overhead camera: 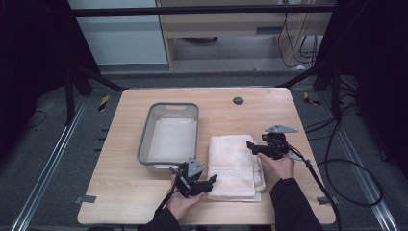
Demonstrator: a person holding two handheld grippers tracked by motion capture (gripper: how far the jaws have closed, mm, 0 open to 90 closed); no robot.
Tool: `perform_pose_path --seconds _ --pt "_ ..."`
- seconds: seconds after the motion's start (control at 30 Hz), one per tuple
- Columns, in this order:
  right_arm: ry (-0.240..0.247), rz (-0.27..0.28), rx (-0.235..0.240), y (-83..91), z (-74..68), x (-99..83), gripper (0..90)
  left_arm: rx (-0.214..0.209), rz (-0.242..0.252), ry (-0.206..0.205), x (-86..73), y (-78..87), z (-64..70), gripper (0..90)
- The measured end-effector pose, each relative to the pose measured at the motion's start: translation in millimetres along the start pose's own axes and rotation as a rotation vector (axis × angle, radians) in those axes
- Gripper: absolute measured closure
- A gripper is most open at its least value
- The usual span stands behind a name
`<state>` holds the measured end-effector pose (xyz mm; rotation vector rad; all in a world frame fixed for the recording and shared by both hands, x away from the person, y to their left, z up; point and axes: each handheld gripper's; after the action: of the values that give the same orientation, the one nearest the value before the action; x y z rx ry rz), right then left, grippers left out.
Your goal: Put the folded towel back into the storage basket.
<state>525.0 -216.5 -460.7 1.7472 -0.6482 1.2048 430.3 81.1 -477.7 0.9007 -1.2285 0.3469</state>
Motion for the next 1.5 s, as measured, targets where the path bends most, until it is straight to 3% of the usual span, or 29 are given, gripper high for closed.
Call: perform_pose_path --seconds 0.1,0.2,0.6,0.87,1.1,1.3,1.5 --pt "0.003 -0.014 0.005 -3.4 -0.1 -3.2 26.1 -0.007 -0.01 0.015 -2.4 -3.5 0.2 37.8" --pt "-0.007 -0.027 0.012 -6.5 -0.6 -6.5 26.2 -0.019 -0.014 0.001 -4.9 -7.8 1.1 37.0" --pt "0.0 -0.083 0.023 -16.0 -5.9 -19.6 26.6 -0.01 -0.066 0.016 -11.0 -14.8 3.0 36.5" --pt "-0.004 -0.105 0.006 -19.0 -6.8 -25.5 26.4 -0.03 -0.084 0.066 -11.9 -19.1 -0.3 36.5" --pt "-0.064 -0.138 0.006 -23.8 -5.8 -29.1 27.4 -0.039 -0.099 0.074 -12.4 -22.1 -1.2 37.8" --pt "-0.134 -0.151 0.035 -25.4 -2.2 -31.5 31.4 -0.06 -0.112 0.086 -11.8 -23.5 -1.9 42.6" --pt "-0.181 -0.166 0.085 -24.8 -2.6 -30.4 50.0 -0.107 -0.137 0.115 -9.8 -25.2 -4.8 52.5"
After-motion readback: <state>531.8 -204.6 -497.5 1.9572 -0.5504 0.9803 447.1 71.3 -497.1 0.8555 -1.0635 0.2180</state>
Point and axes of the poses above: each handheld gripper's, and its own axes: y roughly backward along the jaws, x roughly out of its top, z roughly to its right, and after that the axes turned 13 degrees about z, right-handed
